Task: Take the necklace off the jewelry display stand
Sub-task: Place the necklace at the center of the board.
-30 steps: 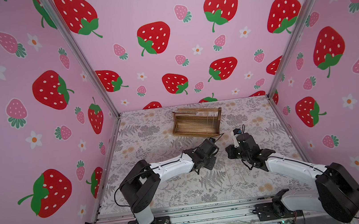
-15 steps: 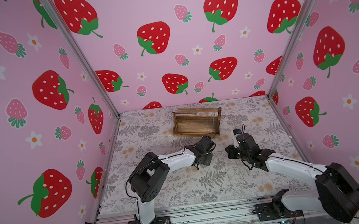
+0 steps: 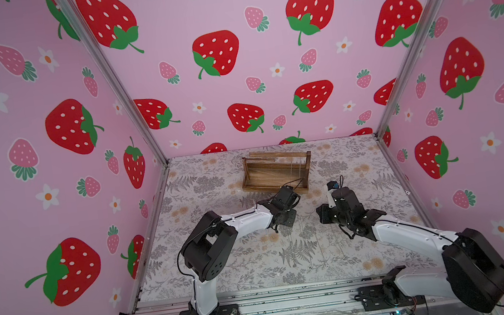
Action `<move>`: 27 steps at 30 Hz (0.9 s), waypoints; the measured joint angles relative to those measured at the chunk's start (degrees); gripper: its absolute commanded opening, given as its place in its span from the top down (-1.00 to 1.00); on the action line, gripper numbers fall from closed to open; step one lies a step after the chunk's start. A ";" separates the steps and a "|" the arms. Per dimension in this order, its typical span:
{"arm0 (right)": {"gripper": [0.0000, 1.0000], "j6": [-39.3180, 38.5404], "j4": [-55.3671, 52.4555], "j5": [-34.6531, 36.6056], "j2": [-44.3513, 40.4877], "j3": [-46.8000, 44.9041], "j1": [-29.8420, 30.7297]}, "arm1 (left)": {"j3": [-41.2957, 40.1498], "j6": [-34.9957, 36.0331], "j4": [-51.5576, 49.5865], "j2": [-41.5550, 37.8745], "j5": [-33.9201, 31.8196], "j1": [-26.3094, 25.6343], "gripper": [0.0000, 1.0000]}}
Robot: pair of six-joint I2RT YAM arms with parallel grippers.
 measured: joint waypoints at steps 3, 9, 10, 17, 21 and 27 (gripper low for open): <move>0.70 0.00 -0.02 -0.02 0.00 0.00 0.00 | 0.46 0.20 0.02 0.28 0.00 0.00 1.00; 0.70 0.00 -0.02 -0.02 0.00 0.00 0.00 | 0.61 0.52 -0.09 0.42 -0.13 0.04 0.67; 0.70 0.00 -0.02 -0.02 0.00 0.00 0.00 | 0.61 0.66 -0.17 0.44 -0.15 0.04 0.64; 0.70 0.00 -0.02 -0.04 0.07 0.00 0.00 | 0.61 0.81 -0.07 0.44 -0.24 0.04 0.52; 0.69 0.00 0.00 -0.04 0.11 0.00 0.00 | 0.61 0.81 -0.09 0.42 -0.31 0.04 0.51; 0.71 -0.50 -3.87 0.79 5.09 3.67 0.13 | -0.66 0.66 -0.55 -4.13 -0.39 0.26 0.59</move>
